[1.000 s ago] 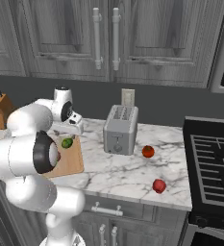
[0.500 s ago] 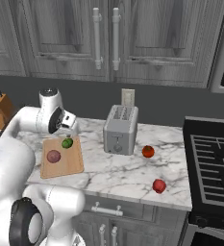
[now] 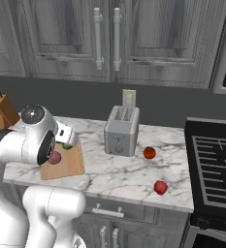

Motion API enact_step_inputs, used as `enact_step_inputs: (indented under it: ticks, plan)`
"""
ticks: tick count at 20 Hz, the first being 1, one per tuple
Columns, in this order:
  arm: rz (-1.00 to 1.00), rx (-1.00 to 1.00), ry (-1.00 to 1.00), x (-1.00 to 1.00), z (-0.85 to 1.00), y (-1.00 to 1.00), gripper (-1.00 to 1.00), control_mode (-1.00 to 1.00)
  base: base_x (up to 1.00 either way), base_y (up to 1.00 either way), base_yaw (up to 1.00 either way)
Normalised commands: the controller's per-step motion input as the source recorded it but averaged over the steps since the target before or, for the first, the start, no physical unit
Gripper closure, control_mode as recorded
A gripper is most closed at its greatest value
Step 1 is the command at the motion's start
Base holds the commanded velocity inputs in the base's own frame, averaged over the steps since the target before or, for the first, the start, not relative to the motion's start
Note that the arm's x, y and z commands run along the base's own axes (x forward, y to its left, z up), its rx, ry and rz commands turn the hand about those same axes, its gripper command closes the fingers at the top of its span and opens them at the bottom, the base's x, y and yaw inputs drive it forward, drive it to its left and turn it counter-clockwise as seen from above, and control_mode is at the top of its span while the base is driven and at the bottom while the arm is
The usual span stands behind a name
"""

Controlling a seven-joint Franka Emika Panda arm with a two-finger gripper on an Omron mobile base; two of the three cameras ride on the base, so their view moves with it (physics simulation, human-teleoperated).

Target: Place the avocado, onion, tomato, and bell pepper on the cutting board.

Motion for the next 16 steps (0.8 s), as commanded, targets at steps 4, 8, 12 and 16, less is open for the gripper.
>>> enact_step_inputs:
  ticks: [4, 8, 12, 16]
  plan:
    - [-0.11, 0.03, -0.12, -0.83, 0.56, -0.81, -1.00, -1.00, 0.00, 0.00, 0.00]
    - [-0.20, 0.05, 0.00, -0.60, 0.41, -0.98, -1.00, -1.00, 0.00, 0.00, 0.00]
    - [-0.23, 0.05, 0.00, -0.42, 0.24, -0.94, -1.00, -1.00, 0.00, 0.00, 0.00]
    - [-0.19, 0.07, 0.00, -0.35, 0.09, -0.96, -1.00, -1.00, 0.00, 0.00, 0.00]
